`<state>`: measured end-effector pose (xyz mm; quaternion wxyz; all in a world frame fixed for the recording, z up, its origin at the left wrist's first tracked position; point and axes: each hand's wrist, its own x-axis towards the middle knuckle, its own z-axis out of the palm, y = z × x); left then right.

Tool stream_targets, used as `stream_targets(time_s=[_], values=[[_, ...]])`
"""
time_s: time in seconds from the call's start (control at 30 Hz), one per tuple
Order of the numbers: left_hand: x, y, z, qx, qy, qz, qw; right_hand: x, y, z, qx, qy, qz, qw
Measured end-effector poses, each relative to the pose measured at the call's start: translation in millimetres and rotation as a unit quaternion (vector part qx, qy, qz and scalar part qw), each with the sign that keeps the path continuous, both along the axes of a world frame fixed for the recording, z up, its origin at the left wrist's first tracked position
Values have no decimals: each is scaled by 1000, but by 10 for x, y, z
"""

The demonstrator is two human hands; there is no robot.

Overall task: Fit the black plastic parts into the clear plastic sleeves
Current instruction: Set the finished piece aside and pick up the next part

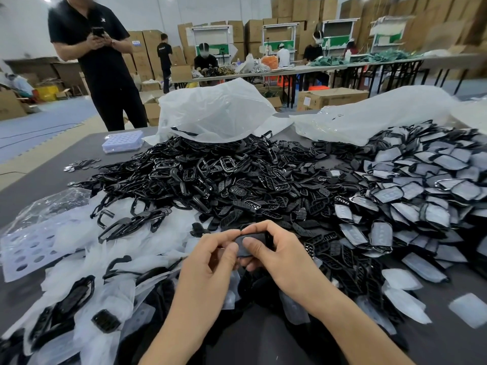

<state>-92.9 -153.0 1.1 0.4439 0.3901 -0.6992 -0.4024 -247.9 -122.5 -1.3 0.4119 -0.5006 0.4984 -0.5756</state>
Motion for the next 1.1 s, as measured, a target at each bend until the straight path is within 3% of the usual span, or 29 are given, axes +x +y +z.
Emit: stream_targets(time_s=[0.17, 0.43, 0.57, 0.8, 1.1], values=[[-20, -2, -7, 6, -11, 0, 1000, 7, -2, -4, 0, 29, -13, 999], [-16, 39, -19, -59, -54, 7, 997, 30, 10, -19, -20, 55, -30, 998], [-28, 15, -15, -38, -14, 9, 999, 25, 16, 14, -22, 6, -25, 999], [-24, 38, 68, 6, 58, 8, 998, 54, 6, 59, 5, -154, 23, 988], [-12, 62, 74, -31, 27, 5, 999, 56, -5, 47, 33, -208, 37, 977]])
